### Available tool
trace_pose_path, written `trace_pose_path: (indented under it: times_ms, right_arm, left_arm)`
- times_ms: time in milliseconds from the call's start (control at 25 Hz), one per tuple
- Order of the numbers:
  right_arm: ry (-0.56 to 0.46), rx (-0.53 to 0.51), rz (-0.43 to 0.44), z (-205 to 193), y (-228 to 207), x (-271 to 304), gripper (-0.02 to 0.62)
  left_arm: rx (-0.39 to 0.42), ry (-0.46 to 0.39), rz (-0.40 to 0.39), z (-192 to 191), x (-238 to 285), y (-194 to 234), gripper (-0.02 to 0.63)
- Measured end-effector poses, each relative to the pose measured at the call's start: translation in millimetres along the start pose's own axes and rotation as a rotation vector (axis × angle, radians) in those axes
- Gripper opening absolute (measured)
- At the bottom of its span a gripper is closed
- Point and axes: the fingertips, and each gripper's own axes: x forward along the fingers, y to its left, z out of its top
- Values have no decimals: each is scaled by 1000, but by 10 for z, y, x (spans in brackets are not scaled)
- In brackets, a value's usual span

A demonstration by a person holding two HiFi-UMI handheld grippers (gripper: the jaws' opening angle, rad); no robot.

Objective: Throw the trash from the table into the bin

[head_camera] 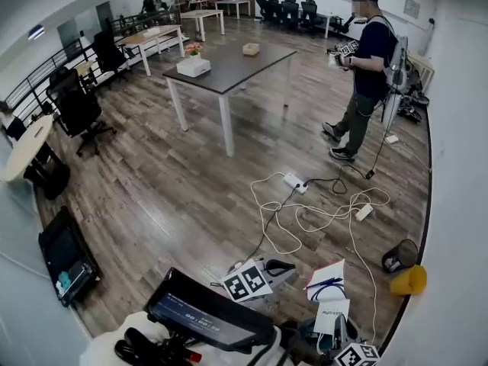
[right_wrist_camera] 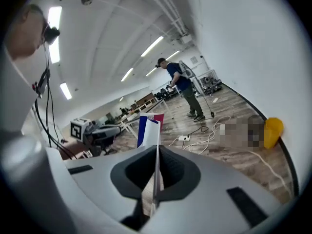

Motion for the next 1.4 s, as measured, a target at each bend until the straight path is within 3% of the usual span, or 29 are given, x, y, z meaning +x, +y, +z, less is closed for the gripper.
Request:
trace_pose_path:
  times_ms: [120, 360, 520, 680, 920, 1120, 1400]
  right_arm:
    - [57, -105, 27, -60, -233, 37, 17]
    - [109, -76, 12, -330, -823, -184, 17]
    - [125, -82, -96, -825, -1349, -253, 17]
    - [302, -19, -245, -1417, -1442, -128, 17]
    - [420, 66, -358, -2032, -2462, 199, 17]
    - [563, 116, -471, -2810, -2956, 134, 17]
    - [623, 167, -537, -3298, -3526, 196, 17]
  left_arm:
    - [3, 25, 17, 70, 183, -164, 13]
    - [54, 80, -29, 40, 769, -672, 13]
    - [119, 111, -106, -239, 961, -1005, 13]
    - [79, 142, -219, -513, 1043, -917, 14]
    - [67, 198, -231, -896, 1708, -881, 14]
    - [50, 261, -271, -1229, 1935, -909, 14]
    - [38, 318, -315, -1735, 2440, -963, 13]
